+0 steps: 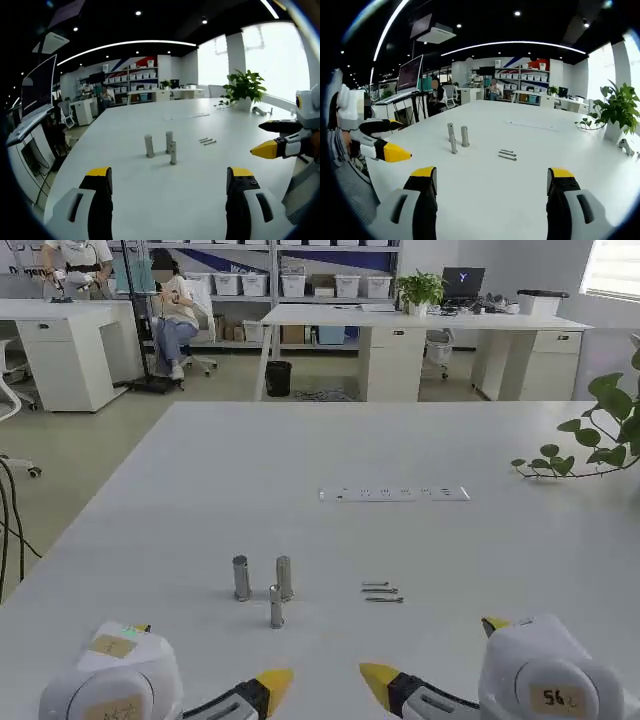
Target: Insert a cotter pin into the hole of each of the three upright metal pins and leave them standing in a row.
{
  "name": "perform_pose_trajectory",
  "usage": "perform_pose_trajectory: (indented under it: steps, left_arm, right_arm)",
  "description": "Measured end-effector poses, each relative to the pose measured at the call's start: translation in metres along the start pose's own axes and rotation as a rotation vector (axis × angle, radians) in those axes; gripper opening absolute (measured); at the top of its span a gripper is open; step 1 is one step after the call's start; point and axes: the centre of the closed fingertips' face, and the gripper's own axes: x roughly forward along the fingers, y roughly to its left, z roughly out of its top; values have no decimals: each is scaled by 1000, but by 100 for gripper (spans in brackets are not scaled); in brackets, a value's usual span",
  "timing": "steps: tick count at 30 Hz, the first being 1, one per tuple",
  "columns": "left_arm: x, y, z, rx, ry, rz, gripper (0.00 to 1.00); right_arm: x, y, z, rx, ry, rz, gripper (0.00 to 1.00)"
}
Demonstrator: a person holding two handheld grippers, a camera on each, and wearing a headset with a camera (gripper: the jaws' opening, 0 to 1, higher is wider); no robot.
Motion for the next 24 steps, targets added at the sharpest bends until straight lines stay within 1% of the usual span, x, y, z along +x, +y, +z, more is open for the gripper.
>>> perform_pose_trajectory:
  steps: [5, 12, 15, 17, 24]
  left_arm:
    - [0, -1, -1, -4, 4, -3, 94]
    - [0, -1, 2, -8, -6, -6, 94]
    - [0, -1, 3, -11, -10, -5, 94]
    - [0, -1, 2, -10, -7, -4, 94]
    - [0, -1, 1, -7, 1, -7, 93]
  right_arm:
    - [0, 1, -1, 0, 5, 3, 91]
    - [0, 0, -2, 2, 8, 1, 90]
    - [0, 0, 0, 7, -1, -1, 89]
    - [0, 0, -1, 8, 5, -1, 89]
    - [0, -1, 0, 13, -1, -4, 89]
